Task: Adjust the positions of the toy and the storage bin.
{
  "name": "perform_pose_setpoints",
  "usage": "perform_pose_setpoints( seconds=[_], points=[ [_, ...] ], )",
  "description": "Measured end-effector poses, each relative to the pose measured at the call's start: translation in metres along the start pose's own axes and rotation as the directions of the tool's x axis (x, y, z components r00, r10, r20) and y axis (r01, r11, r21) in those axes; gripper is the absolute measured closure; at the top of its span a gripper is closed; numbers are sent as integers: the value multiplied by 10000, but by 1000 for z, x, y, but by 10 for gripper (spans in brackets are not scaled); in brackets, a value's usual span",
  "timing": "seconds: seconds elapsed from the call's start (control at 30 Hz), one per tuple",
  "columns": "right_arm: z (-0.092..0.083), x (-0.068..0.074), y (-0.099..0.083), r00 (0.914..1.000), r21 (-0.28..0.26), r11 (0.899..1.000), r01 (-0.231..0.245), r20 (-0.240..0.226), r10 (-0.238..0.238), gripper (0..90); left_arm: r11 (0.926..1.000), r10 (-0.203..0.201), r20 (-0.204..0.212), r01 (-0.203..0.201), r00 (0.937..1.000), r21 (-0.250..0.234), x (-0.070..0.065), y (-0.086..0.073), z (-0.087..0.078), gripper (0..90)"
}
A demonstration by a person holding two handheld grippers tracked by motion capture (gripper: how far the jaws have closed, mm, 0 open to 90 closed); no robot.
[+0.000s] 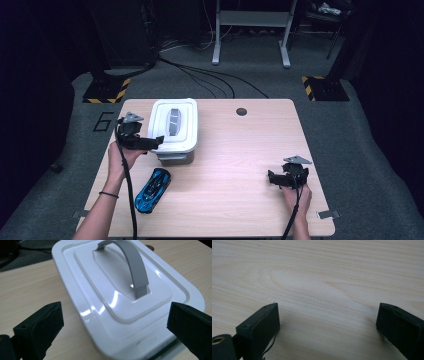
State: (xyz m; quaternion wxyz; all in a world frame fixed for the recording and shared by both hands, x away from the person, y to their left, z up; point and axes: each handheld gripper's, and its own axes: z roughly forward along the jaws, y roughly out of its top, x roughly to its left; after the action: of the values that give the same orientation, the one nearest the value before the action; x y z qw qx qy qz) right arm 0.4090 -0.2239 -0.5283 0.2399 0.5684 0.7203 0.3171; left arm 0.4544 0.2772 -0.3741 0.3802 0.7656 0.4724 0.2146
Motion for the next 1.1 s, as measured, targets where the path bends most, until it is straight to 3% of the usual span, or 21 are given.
perform_pose_setpoints(
  seconds=[0.3, 0.43, 0.5, 0.63, 0.7, 0.8, 0.9, 1.03, 1.1],
  points=[
    [0, -2, 0, 10000, -14, 10000, 77, -58, -77, 55, 9991, 420, -31, -420, 9991, 109, -15, 36, 38, 93],
    [0, -2, 0, 9999, -16, 10000, 95, -78, -95, 56, 9990, 328, -199, -321, 9993, 319, -17, 42, 52, 90],
    [0, -2, 0, 9999, -19, 10000, 67, -79, -67, 59, 9982, 251, -325, -232, 9992, 559, -18, 44, 60, 32],
    [-1, -2, 0, 9999, -41, 10000, 63, -81, -64, 62, 9967, 230, -402, -198, 9989, 785, -18, 47, 72, 41],
    [-1, -2, 0, 9999, -46, 10000, 60, -80, -60, 63, 9968, 322, -558, -280, 9979, 748, -18, 47, 74, 179],
    [-1, -2, 0, 10000, -48, 10000, 58, -64, -58, 66, 9976, 345, -686, -303, 9970, 617, -20, 48, 76, 303],
    [-1, -2, 0, 10000, -53, 10000, 54, -63, -54, 68, 9980, 390, -791, -349, 9961, 525, -23, 49, 77, 366],
    [-1, -2, 0, 10000, -73, 10000, 57, -76, -58, 73, 9982, 541, -1070, -508, 9928, 333, -30, 49, 79, 534],
    [-1, -2, 0, 10000, -76, 10000, 25, -75, -26, 76, 9989, 404, -1167, -375, 9923, 267, -33, 47, 80, 554]
  ],
)
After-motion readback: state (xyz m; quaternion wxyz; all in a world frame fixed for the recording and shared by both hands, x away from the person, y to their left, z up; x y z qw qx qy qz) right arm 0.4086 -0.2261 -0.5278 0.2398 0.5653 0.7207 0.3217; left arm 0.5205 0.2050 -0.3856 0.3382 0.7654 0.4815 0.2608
